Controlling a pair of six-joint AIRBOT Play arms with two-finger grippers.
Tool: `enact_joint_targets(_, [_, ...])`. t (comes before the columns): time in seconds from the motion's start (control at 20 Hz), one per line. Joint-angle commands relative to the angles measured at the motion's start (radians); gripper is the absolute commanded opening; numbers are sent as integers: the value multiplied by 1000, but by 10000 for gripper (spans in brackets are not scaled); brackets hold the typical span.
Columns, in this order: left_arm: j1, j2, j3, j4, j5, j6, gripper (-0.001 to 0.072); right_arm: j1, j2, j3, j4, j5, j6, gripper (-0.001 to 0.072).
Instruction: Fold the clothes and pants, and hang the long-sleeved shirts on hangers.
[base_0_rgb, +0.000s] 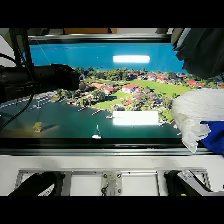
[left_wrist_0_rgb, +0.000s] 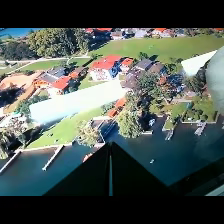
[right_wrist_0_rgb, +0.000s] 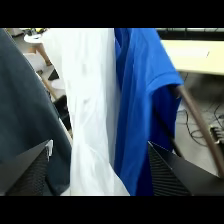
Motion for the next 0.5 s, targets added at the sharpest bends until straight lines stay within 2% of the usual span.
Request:
enact_joint_targets(0.0, [0,0,0,2,0,0,11,1,68,1,37,-2,-3,661])
enact_joint_targets(0.2, [0,0,0,2,0,0,11,3,131,1,153,4,-3,662])
enact_joint_targets(0.45, [0,0,0,2,-10,0,11,149,177,1,167,3,-4,662])
